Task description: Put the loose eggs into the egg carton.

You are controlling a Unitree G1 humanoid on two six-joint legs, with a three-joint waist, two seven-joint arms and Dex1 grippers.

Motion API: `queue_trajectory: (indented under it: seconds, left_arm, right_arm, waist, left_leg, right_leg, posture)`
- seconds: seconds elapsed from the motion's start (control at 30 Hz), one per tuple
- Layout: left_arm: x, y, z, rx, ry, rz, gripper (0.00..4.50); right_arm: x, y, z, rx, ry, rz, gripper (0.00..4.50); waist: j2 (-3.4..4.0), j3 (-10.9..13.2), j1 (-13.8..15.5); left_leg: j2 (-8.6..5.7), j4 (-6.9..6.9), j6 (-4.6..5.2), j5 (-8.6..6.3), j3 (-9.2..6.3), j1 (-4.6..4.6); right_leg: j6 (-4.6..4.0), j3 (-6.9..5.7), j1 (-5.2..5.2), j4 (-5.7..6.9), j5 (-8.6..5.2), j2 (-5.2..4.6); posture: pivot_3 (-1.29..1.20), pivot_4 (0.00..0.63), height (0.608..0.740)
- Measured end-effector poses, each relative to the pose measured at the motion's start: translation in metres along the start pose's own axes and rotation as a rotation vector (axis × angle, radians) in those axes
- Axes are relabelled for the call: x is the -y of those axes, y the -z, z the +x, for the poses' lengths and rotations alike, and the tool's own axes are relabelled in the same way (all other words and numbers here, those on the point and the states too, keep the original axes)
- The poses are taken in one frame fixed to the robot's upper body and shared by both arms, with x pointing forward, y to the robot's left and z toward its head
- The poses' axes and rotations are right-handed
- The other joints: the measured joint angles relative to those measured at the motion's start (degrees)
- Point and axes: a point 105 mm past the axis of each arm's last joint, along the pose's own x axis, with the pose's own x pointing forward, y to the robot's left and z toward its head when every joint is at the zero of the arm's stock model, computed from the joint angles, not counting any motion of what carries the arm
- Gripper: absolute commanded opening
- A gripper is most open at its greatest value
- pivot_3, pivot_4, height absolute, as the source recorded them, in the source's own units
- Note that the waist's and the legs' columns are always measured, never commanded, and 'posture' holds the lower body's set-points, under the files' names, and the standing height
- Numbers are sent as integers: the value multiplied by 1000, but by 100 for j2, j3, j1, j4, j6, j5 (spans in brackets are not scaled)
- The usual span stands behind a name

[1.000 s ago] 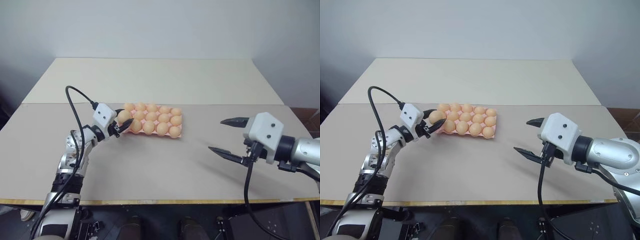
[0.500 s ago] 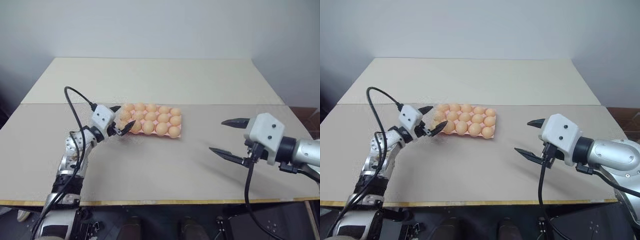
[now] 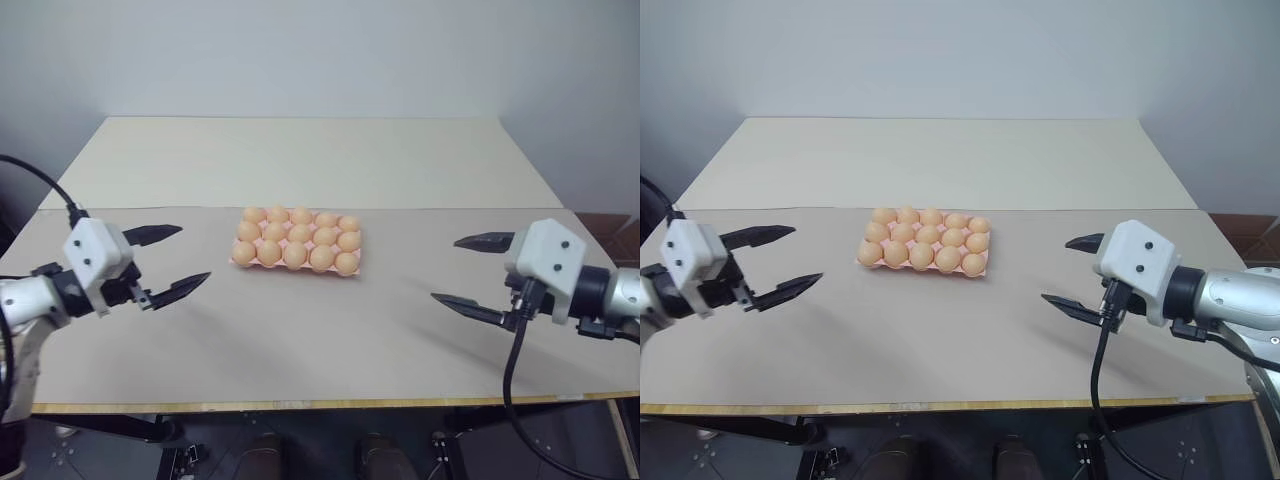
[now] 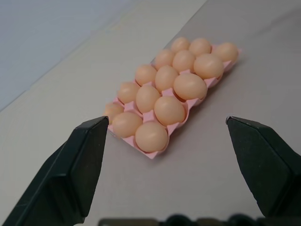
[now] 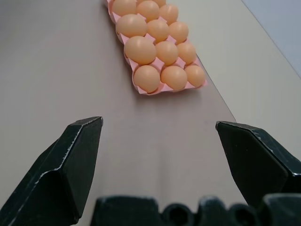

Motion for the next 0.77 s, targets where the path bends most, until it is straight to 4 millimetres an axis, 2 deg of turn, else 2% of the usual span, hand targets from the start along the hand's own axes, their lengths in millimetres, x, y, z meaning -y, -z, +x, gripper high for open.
queue_trajectory:
  seconds: [0.13,0.4,0.77]
  left_arm:
    - [8,-9,-18,-43,78,-15,4345]
    - [6,-28,-40,-82,79,-15,4345]
    - [16,-35,-44,-118,76,-19,4345]
  right_arm:
    - [0,4,-5,-11,-42,-12,4500]
    - [4,9,-11,-17,-87,-22,4500]
    - [7,14,-10,-26,-129,-33,4500]
  waist:
    - [1,0,-5]
    - [1,0,-22]
    - [1,0,-20]
  left_leg:
    - [0,0,0,0,3,5]
    - [1,-1,0,0,7,5]
    - [0,-2,0,0,9,8]
  right_leg:
    - [0,0,3,2,0,0]
    - [0,4,2,-2,-1,1]
    - [-1,8,2,1,-1,1]
  posture:
    - [0,150,740]
    - [0,150,740]
    - [0,150,740]
